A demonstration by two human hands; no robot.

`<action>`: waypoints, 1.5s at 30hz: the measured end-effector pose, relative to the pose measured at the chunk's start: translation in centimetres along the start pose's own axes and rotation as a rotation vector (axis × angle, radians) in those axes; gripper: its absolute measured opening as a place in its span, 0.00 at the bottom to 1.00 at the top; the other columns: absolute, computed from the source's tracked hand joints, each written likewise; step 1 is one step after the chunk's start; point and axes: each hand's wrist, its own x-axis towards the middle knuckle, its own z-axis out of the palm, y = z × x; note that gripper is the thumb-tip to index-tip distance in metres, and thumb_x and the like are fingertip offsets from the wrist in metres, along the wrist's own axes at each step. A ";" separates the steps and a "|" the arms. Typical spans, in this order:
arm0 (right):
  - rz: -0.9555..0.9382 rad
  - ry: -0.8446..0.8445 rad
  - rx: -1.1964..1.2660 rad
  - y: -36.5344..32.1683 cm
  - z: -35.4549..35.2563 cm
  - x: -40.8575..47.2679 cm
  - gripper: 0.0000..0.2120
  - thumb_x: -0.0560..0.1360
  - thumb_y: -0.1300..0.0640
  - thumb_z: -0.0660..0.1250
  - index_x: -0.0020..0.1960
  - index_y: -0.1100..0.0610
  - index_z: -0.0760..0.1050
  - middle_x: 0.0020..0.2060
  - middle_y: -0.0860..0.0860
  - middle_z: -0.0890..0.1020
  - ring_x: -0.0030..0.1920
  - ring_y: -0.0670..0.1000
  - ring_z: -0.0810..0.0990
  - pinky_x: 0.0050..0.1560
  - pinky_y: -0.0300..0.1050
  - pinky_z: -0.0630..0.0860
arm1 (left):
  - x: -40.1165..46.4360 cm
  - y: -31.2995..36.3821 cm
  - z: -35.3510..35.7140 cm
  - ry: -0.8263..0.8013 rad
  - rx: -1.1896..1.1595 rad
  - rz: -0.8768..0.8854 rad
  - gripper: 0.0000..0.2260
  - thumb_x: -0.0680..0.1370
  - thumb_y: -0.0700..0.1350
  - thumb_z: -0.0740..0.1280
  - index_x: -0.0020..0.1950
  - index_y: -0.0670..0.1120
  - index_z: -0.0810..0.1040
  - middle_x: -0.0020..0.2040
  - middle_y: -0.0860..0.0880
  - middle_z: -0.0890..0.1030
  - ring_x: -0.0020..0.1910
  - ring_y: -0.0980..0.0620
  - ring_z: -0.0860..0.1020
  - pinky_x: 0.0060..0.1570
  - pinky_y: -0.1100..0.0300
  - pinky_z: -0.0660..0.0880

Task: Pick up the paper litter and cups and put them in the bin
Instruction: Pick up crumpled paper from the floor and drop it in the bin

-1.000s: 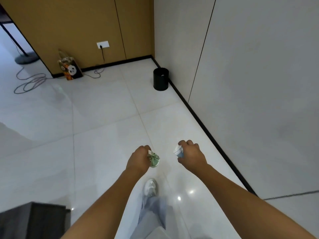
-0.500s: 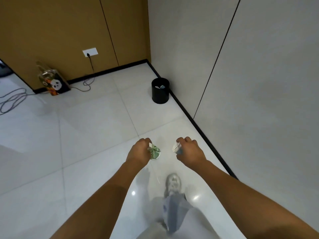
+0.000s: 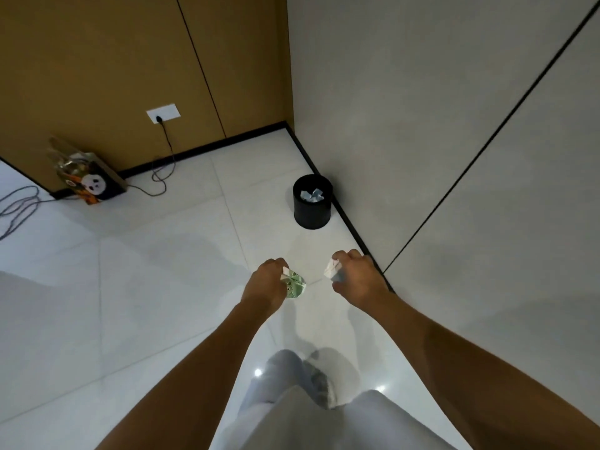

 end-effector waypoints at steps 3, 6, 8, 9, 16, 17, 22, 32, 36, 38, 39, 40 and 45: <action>-0.002 -0.022 0.013 0.3 -1.6 6.5 0.25 0.72 0.56 0.68 0.68 0.52 0.67 0.61 0.53 0.72 0.59 0.57 0.70 0.56 0.49 0.75 | 6.7 0.1 -1.3 -0.027 0.004 -0.010 0.11 0.76 0.37 0.61 0.58 0.44 0.75 0.53 0.46 0.77 0.51 0.47 0.76 0.43 0.62 0.69; 0.013 -0.025 0.018 0.6 -2.9 13.6 0.25 0.72 0.56 0.68 0.68 0.52 0.67 0.61 0.53 0.72 0.60 0.57 0.69 0.56 0.49 0.75 | 14.1 0.4 -2.7 -0.020 -0.006 -0.023 0.11 0.76 0.36 0.62 0.56 0.43 0.75 0.53 0.45 0.78 0.51 0.46 0.77 0.43 0.63 0.69; 0.026 -0.033 0.017 0.7 -3.8 18.6 0.25 0.72 0.56 0.68 0.68 0.51 0.67 0.62 0.53 0.72 0.60 0.57 0.69 0.55 0.48 0.75 | 19.3 0.5 -3.7 -0.028 -0.021 -0.032 0.10 0.76 0.37 0.62 0.56 0.44 0.75 0.53 0.45 0.78 0.50 0.47 0.76 0.43 0.63 0.70; 0.037 -0.033 0.017 0.7 -4.3 21.0 0.25 0.72 0.56 0.69 0.68 0.51 0.67 0.62 0.53 0.72 0.60 0.57 0.69 0.55 0.48 0.76 | 21.9 0.6 -4.4 -0.039 -0.014 -0.030 0.10 0.76 0.37 0.62 0.57 0.44 0.75 0.53 0.45 0.77 0.50 0.47 0.76 0.43 0.62 0.70; 0.106 -0.037 0.047 0.5 -8.5 35.5 0.25 0.72 0.56 0.68 0.68 0.52 0.68 0.62 0.54 0.72 0.59 0.58 0.70 0.53 0.48 0.75 | 37.9 2.6 -8.9 -0.078 0.006 -0.022 0.09 0.75 0.37 0.62 0.55 0.43 0.75 0.52 0.43 0.78 0.49 0.44 0.77 0.44 0.56 0.73; 0.110 -0.048 0.052 0.6 -8.9 37.0 0.26 0.72 0.57 0.68 0.68 0.52 0.68 0.62 0.54 0.71 0.59 0.58 0.70 0.53 0.48 0.74 | 39.6 3.0 -9.2 -0.088 0.005 -0.030 0.09 0.75 0.37 0.62 0.54 0.43 0.75 0.51 0.43 0.78 0.49 0.44 0.77 0.42 0.57 0.72; 0.099 -0.120 0.033 2.1 -10.8 45.5 0.26 0.73 0.56 0.68 0.70 0.52 0.66 0.64 0.54 0.71 0.61 0.58 0.70 0.56 0.50 0.73 | 48.0 3.7 -9.2 -0.132 -0.024 -0.099 0.08 0.75 0.37 0.62 0.52 0.44 0.75 0.51 0.44 0.77 0.49 0.45 0.77 0.41 0.59 0.70; 0.007 -0.211 0.019 5.9 -9.6 62.3 0.27 0.75 0.58 0.68 0.71 0.55 0.65 0.65 0.56 0.72 0.64 0.58 0.70 0.58 0.50 0.74 | 61.8 2.7 -5.5 -0.086 -0.145 -0.342 0.09 0.76 0.36 0.62 0.55 0.42 0.76 0.51 0.43 0.78 0.46 0.45 0.77 0.44 0.54 0.76; 0.011 -0.246 0.050 6.9 -6.7 67.4 0.27 0.74 0.56 0.69 0.70 0.57 0.66 0.67 0.57 0.70 0.66 0.59 0.68 0.60 0.52 0.75 | 65.2 1.4 -3.3 -0.061 -0.157 -0.397 0.10 0.76 0.35 0.62 0.56 0.42 0.75 0.50 0.43 0.77 0.44 0.47 0.75 0.42 0.57 0.73; 0.001 -0.251 0.060 7.4 -4.2 70.2 0.28 0.73 0.55 0.70 0.70 0.57 0.66 0.66 0.58 0.71 0.65 0.59 0.69 0.58 0.53 0.76 | 66.9 -0.2 -1.7 -0.063 -0.153 -0.431 0.10 0.76 0.35 0.61 0.55 0.42 0.75 0.50 0.43 0.77 0.44 0.46 0.76 0.41 0.55 0.74; 0.003 -0.253 0.059 7.8 -2.9 71.5 0.27 0.73 0.56 0.70 0.70 0.57 0.66 0.66 0.58 0.71 0.64 0.59 0.70 0.57 0.53 0.77 | 67.8 -1.0 -0.9 -0.068 -0.154 -0.449 0.10 0.76 0.34 0.61 0.55 0.43 0.75 0.50 0.43 0.77 0.43 0.46 0.76 0.41 0.55 0.74; 0.008 -0.250 0.059 8.1 -1.6 72.7 0.27 0.73 0.56 0.70 0.70 0.57 0.66 0.65 0.58 0.72 0.63 0.59 0.71 0.56 0.52 0.77 | 68.5 -1.7 -0.1 -0.074 -0.152 -0.460 0.10 0.76 0.34 0.61 0.55 0.43 0.75 0.49 0.44 0.77 0.43 0.47 0.76 0.40 0.56 0.73; -0.009 -0.260 0.007 9.6 3.8 77.4 0.26 0.75 0.57 0.67 0.71 0.56 0.64 0.67 0.58 0.70 0.66 0.59 0.69 0.62 0.52 0.73 | 71.2 -4.5 3.5 -0.052 -0.179 -0.469 0.09 0.77 0.34 0.62 0.55 0.42 0.76 0.49 0.43 0.78 0.42 0.48 0.75 0.38 0.60 0.69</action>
